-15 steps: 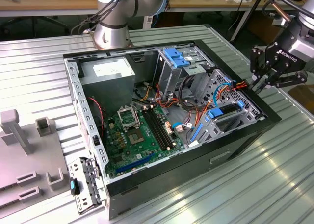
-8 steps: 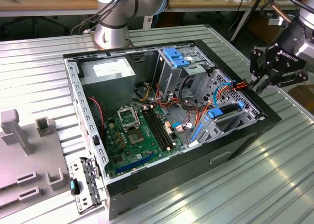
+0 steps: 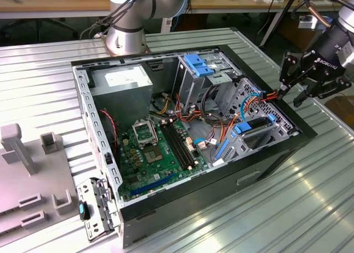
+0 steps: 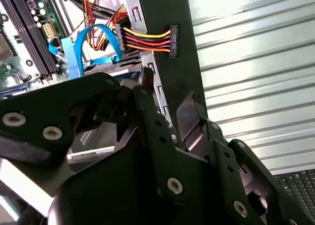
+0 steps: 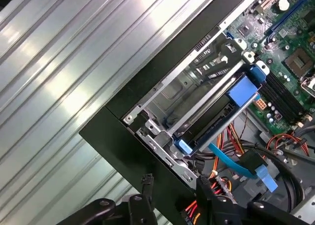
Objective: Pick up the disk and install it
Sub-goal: 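Insert the first disk wire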
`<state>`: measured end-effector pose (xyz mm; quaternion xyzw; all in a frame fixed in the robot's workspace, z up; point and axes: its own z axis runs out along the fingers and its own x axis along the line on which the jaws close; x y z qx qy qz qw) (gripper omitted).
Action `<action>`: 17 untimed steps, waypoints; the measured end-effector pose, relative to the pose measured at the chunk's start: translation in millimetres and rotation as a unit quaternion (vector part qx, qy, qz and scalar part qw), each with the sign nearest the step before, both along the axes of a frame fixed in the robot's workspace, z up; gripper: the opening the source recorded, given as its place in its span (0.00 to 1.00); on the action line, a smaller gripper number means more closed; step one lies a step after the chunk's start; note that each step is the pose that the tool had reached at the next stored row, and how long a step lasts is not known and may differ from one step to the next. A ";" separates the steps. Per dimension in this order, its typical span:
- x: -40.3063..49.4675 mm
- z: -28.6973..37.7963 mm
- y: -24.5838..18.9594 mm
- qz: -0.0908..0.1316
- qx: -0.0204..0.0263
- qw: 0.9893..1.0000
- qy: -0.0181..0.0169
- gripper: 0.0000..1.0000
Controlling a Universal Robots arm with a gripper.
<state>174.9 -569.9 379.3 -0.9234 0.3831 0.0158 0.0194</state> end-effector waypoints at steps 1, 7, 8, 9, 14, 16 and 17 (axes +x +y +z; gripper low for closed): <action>0.0 0.0 0.0 0.002 0.000 1.000 0.000 0.47; 3.9 -1.1 3.7 0.052 0.000 0.999 0.000 0.54; 4.4 -1.3 5.6 0.054 0.000 0.999 0.000 0.54; 5.0 -1.6 7.8 0.055 0.000 0.998 0.000 0.54; 9.4 -3.2 13.1 0.081 0.000 0.997 0.000 0.33; 9.7 -3.9 13.8 0.093 0.000 0.996 0.000 0.27; 9.7 -4.1 13.8 0.095 0.000 0.995 0.000 0.27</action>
